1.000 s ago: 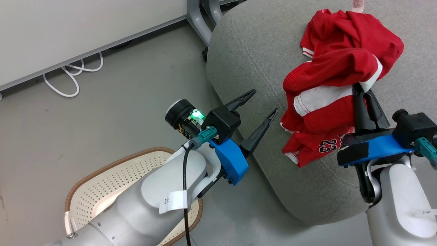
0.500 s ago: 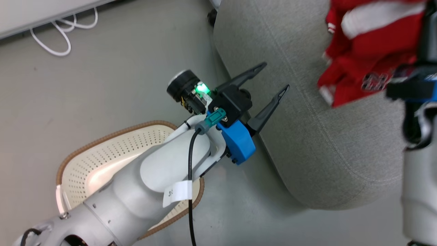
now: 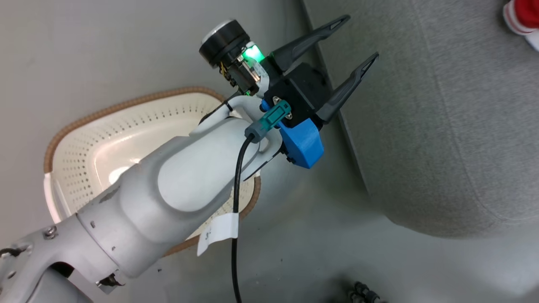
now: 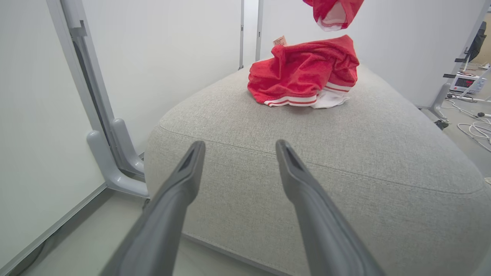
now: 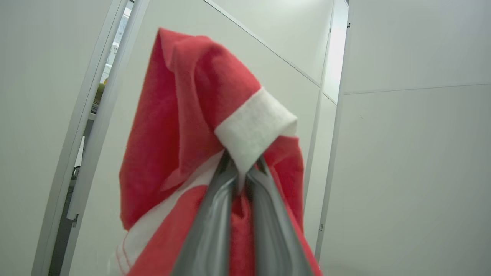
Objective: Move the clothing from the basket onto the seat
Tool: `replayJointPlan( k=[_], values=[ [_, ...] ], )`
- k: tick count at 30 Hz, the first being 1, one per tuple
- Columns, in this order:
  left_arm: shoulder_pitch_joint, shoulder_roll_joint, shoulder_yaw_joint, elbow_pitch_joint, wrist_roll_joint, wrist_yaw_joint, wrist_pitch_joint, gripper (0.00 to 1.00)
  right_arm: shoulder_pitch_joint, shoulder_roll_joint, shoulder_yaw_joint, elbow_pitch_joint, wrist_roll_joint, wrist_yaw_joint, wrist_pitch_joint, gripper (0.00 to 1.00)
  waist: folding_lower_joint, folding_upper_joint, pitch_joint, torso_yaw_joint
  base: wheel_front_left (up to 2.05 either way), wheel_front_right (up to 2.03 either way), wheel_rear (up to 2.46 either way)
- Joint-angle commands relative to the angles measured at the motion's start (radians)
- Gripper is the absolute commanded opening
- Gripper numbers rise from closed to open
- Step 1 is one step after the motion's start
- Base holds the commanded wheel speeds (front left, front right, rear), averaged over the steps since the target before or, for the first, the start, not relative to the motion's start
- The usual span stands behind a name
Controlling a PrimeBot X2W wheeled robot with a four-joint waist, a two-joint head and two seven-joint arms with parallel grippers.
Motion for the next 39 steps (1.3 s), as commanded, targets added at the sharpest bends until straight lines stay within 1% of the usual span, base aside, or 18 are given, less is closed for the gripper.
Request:
replayJointPlan(
  k=[1, 2, 3, 6, 7, 8, 9, 13, 24, 27, 28, 29, 30, 36, 39],
  values=[
    [-0.020, 0.015, -0.001, -0.011, 0.009, 0.006, 0.006, 1.00, -0.023, -0.016, -0.008, 0.028, 0.007, 0.000, 0.000, 0.00, -0.0002, 0.0000, 0.070, 0.012, 0.00, 0.00, 0.00],
    [-0.020, 0.015, -0.001, -0.011, 0.009, 0.006, 0.006, 1.00, -0.023, -0.016, -0.008, 0.028, 0.007, 0.000, 0.000, 0.00, -0.0002, 0.0000, 0.070, 0.012, 0.00, 0.00, 0.00],
    [-0.029, 0.026, -0.005, -0.026, 0.016, 0.006, 0.012, 1.00, -0.034, -0.034, -0.020, 0.069, 0.008, 0.000, 0.000, 0.00, -0.0002, 0.0000, 0.094, 0.009, 0.00, 0.00, 0.00],
    [-0.038, 0.033, -0.009, -0.038, 0.020, 0.008, 0.019, 1.00, -0.027, -0.038, -0.021, 0.109, 0.003, 0.000, 0.000, 0.00, -0.0002, 0.0000, 0.113, 0.006, 0.00, 0.00, 0.00],
    [-0.041, 0.041, -0.010, -0.048, 0.022, 0.010, 0.025, 1.00, -0.003, -0.021, -0.023, 0.141, -0.006, 0.000, 0.000, 0.00, -0.0002, 0.0000, 0.126, 0.005, 0.00, 0.00, 0.00],
    [-0.041, 0.041, -0.010, -0.048, 0.022, 0.010, 0.025, 1.00, -0.003, -0.021, -0.023, 0.141, -0.006, 0.000, 0.000, 0.00, -0.0002, 0.0000, 0.126, 0.005, 0.00, 0.00, 0.00],
    [-0.040, 0.047, -0.012, -0.055, 0.022, 0.010, 0.026, 1.00, 0.021, 0.002, -0.030, 0.175, -0.014, 0.000, 0.000, 0.00, -0.0002, 0.0000, 0.137, 0.005, 0.00, 0.00, 0.00],
    [-0.043, 0.053, -0.015, -0.066, 0.022, 0.013, 0.031, 1.00, 0.052, 0.040, -0.044, 0.236, -0.027, 0.000, 0.000, 0.00, -0.0002, 0.0000, 0.149, 0.010, 0.00, 0.00, 0.00],
    [-0.040, 0.060, -0.020, -0.074, 0.014, 0.021, 0.033, 1.00, 0.111, 0.105, -0.036, 0.368, -0.063, 0.000, 0.000, 0.00, -0.0002, 0.0000, 0.156, 0.022, 0.00, 0.00, 0.00],
    [-0.032, 0.059, -0.021, -0.070, 0.011, 0.025, 0.027, 1.00, 0.114, 0.112, -0.038, 0.363, -0.063, 0.000, 0.000, 0.00, -0.0002, 0.0000, 0.149, 0.023, 0.00, 0.00, 0.00],
    [-0.027, 0.059, -0.022, -0.067, 0.010, 0.025, 0.024, 1.00, 0.121, 0.117, -0.038, 0.355, -0.062, 0.000, 0.000, 0.04, -0.0002, 0.0000, 0.145, 0.023, 0.00, 0.00, 0.00],
    [-0.024, 0.058, -0.022, -0.065, 0.007, 0.025, 0.020, 1.00, 0.132, 0.120, -0.039, 0.345, -0.064, 0.000, 0.000, 0.49, -0.0002, 0.0000, 0.139, 0.023, 0.00, 0.00, 0.00],
    [-0.020, 0.056, -0.022, -0.062, 0.005, 0.025, 0.018, 1.00, 0.145, 0.123, -0.039, 0.333, -0.065, 0.000, 0.000, 1.00, -0.0002, 0.0000, 0.133, 0.024, 0.00, 0.00, 0.00],
    [0.012, 0.042, -0.012, -0.043, -0.009, 0.031, -0.019, 1.00, 0.245, 0.146, -0.028, 0.245, -0.077, 0.000, 0.000, 1.00, -0.0002, 0.0000, 0.061, 0.028, 0.00, 0.00, 0.00],
    [0.037, 0.035, -0.003, -0.031, -0.020, 0.036, -0.037, 1.00, 0.303, 0.156, -0.004, 0.196, -0.087, 0.000, 0.000, 1.00, -0.0002, 0.0000, 0.010, 0.031, 0.00, 0.00, 0.00]
  ],
)
